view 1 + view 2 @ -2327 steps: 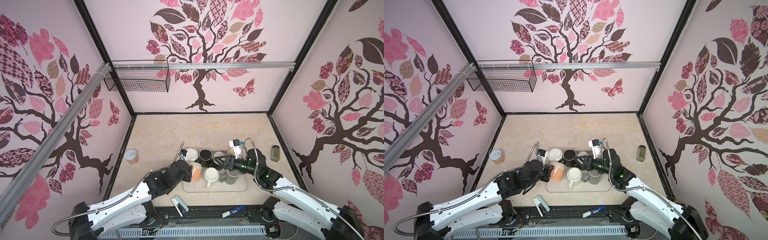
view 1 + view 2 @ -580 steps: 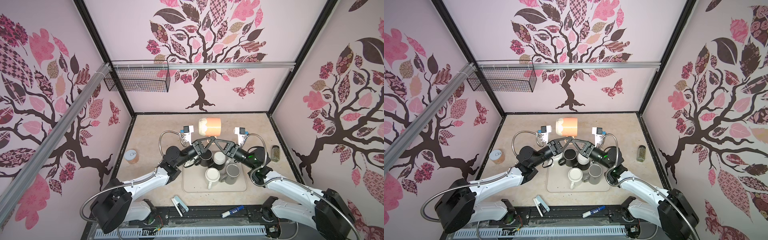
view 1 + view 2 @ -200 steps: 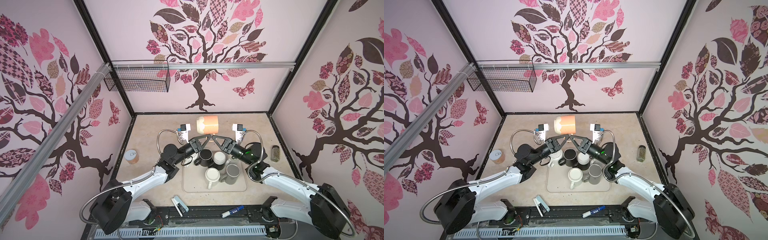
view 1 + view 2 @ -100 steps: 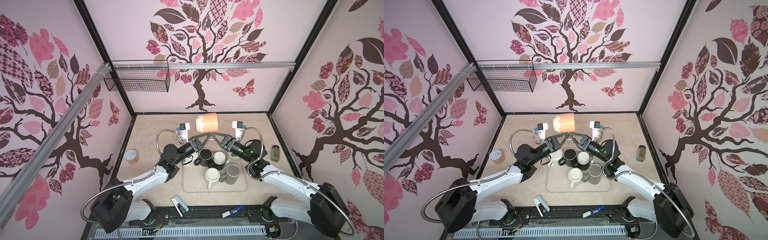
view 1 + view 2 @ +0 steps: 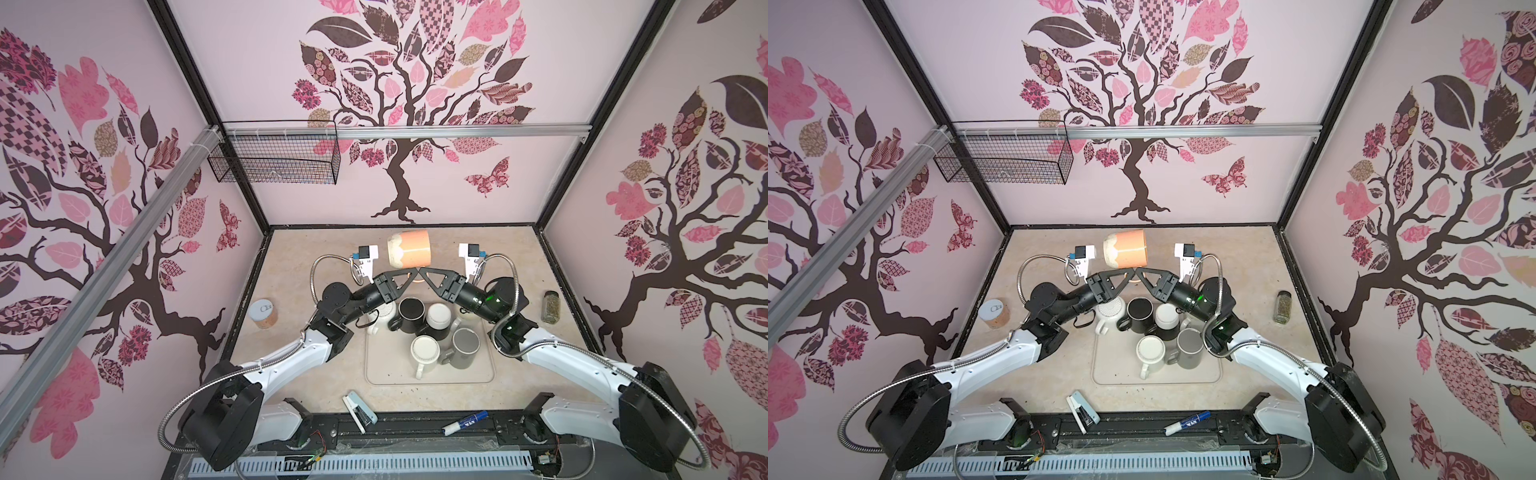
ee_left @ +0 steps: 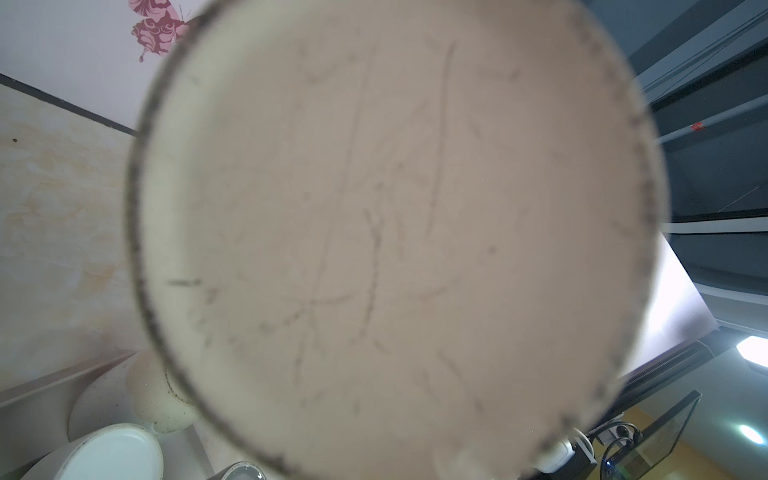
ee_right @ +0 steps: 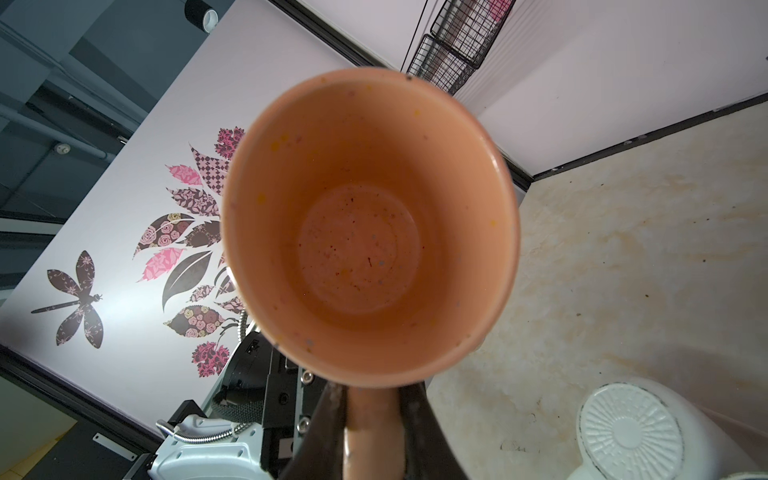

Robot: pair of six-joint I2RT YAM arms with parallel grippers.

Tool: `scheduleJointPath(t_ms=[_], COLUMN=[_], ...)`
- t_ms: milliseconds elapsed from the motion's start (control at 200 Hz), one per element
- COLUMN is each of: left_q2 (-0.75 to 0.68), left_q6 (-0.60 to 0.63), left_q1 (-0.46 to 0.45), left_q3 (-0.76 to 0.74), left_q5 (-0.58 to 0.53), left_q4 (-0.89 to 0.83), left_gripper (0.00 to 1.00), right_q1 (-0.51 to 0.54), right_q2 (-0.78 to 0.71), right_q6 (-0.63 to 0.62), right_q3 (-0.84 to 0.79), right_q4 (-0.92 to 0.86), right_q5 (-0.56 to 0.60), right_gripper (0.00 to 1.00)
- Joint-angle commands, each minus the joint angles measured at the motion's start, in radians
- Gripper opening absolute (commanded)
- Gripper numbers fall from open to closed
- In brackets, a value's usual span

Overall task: Turn the mug right side up
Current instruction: 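Hold the peach mug with both grippers above the tray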

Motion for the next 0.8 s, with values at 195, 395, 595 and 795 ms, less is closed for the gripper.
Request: scheduleJointPath(t_ms=[195, 395, 595, 795], left_q2=[-0.055, -0.060, -0.058, -0.031], left_q6=[0.029, 0.032, 0.041, 0.052], left_q1=[0.016, 0.021, 0.023, 0.020], left_q3=[-0.006, -0.011, -0.004, 0.019], left_q5=[-0.004, -0.003, 0.004, 0.034], left_q4=[0.038, 0.032, 0.025, 0.041], left_gripper=[0.38, 0.23, 0.00, 0.00], right_q1=[0.002, -0.012, -0.017, -0.017], right_q2=[-0.003, -0.013, -0.016, 0.013], right_q6=[-0.048, -0.041, -0.036, 0.002], right_q3=[0.043, 0.026, 0.024, 0.023], right_q4=[0.036, 0.048, 0.048, 0.096], right_q5=[-0.005, 0.000, -0.009, -0.050], right_gripper=[0.00, 0.00, 0.00, 0.07])
